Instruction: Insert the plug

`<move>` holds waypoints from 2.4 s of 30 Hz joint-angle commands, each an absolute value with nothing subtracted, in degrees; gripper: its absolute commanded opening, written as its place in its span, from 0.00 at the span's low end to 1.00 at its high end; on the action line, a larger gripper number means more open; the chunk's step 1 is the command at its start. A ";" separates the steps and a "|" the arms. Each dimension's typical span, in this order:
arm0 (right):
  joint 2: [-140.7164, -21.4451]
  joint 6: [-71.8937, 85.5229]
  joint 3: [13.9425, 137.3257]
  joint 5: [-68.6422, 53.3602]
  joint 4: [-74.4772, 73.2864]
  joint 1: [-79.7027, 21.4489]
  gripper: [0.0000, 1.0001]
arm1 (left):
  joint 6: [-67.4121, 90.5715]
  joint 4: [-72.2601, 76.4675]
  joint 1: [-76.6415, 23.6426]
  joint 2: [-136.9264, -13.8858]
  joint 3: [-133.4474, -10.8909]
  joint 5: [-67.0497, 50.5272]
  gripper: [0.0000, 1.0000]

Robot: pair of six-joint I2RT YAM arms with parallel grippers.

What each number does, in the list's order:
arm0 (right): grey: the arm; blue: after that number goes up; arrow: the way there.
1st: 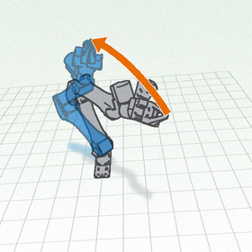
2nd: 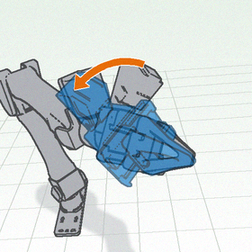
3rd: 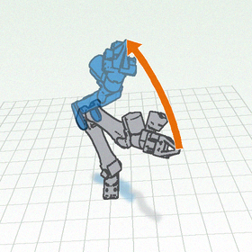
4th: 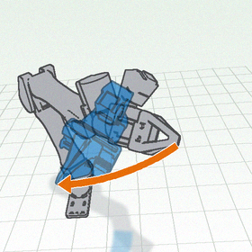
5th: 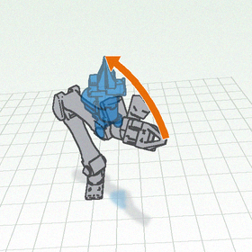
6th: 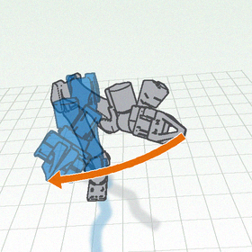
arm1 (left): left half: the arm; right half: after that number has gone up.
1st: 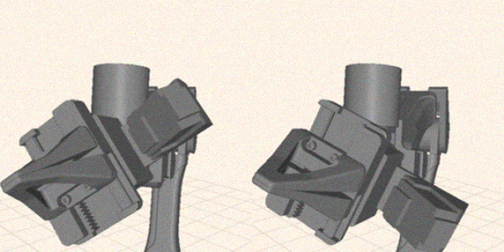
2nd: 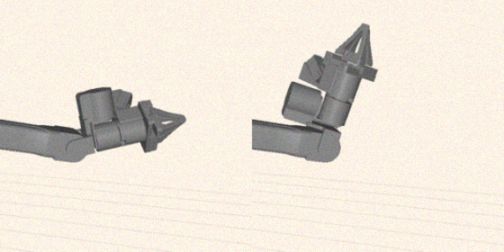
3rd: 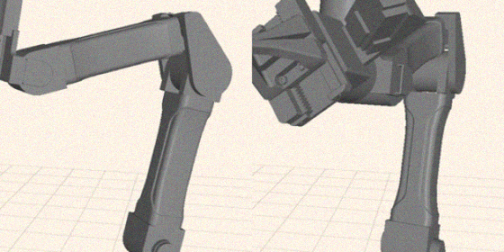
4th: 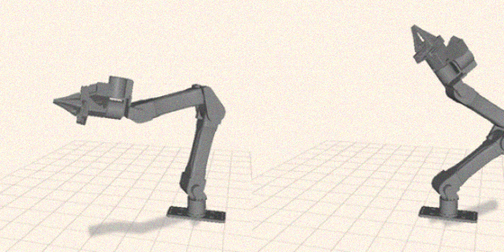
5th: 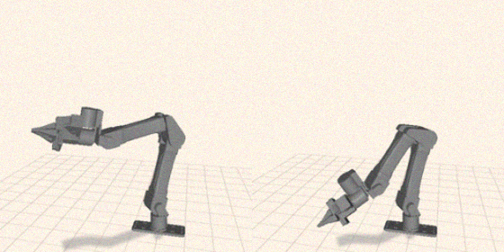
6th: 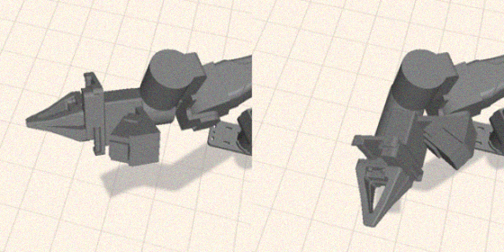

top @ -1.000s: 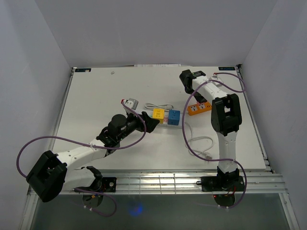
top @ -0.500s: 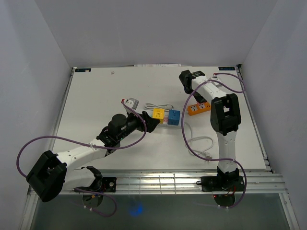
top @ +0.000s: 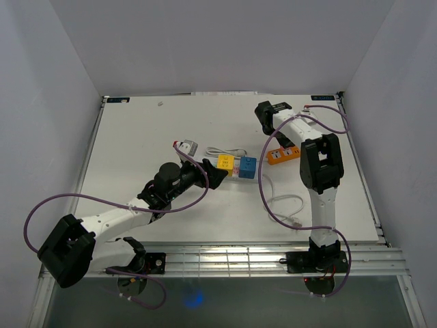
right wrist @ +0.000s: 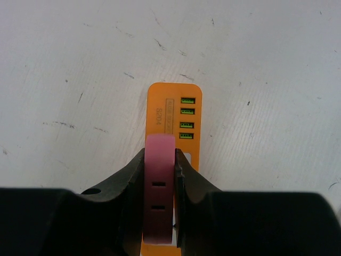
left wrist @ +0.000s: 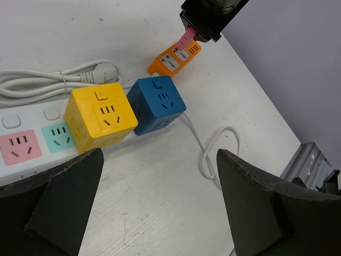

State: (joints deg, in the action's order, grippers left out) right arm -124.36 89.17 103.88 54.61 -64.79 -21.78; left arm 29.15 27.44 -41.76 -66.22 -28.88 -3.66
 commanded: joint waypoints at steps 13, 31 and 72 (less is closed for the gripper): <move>-122.08 89.82 100.11 52.12 -64.86 -21.71 0.08 | 28.39 28.39 -42.28 -65.74 -30.67 -3.96 0.98; -123.84 87.81 99.23 52.21 -61.17 -21.62 0.08 | 28.21 28.39 -42.36 -65.74 -30.67 -3.78 0.98; -109.78 69.27 95.80 56.69 -48.61 -21.18 0.90 | 27.25 28.39 -43.07 -64.25 -30.32 -4.13 0.98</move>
